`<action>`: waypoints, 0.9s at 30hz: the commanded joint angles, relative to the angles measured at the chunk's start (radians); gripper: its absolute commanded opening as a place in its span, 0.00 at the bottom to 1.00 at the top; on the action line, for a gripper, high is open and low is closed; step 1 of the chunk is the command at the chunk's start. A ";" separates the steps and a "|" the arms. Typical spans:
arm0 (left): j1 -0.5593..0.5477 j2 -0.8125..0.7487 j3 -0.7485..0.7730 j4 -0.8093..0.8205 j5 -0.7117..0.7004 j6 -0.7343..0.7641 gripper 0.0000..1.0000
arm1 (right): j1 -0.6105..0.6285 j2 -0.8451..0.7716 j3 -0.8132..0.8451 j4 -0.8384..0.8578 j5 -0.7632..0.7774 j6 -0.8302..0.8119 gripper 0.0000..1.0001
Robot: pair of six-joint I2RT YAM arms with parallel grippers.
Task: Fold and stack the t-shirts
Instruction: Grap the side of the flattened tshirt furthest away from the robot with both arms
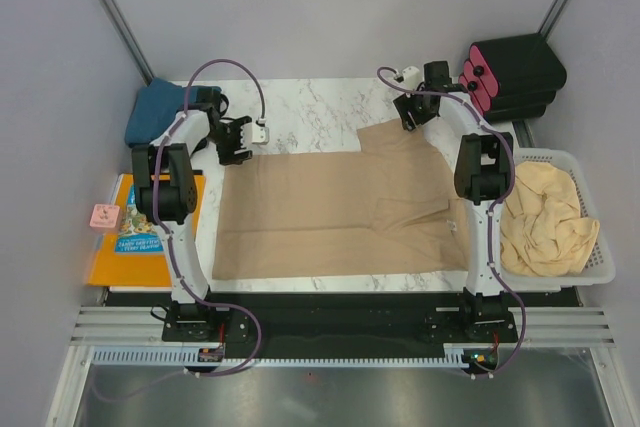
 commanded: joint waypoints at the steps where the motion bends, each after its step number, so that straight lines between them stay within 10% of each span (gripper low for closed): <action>1: -0.002 0.069 0.137 -0.195 -0.013 0.099 0.77 | -0.002 0.030 0.035 -0.016 -0.027 0.010 0.71; 18: -0.003 0.173 0.250 -0.385 -0.062 0.185 0.65 | 0.012 0.027 0.037 -0.022 -0.038 0.023 0.66; 24: -0.034 0.178 0.247 -0.396 -0.066 0.181 0.37 | 0.026 0.025 0.025 -0.025 -0.047 0.020 0.47; 27: -0.034 0.175 0.245 -0.398 -0.068 0.176 0.08 | 0.029 0.027 0.022 -0.024 -0.047 0.022 0.28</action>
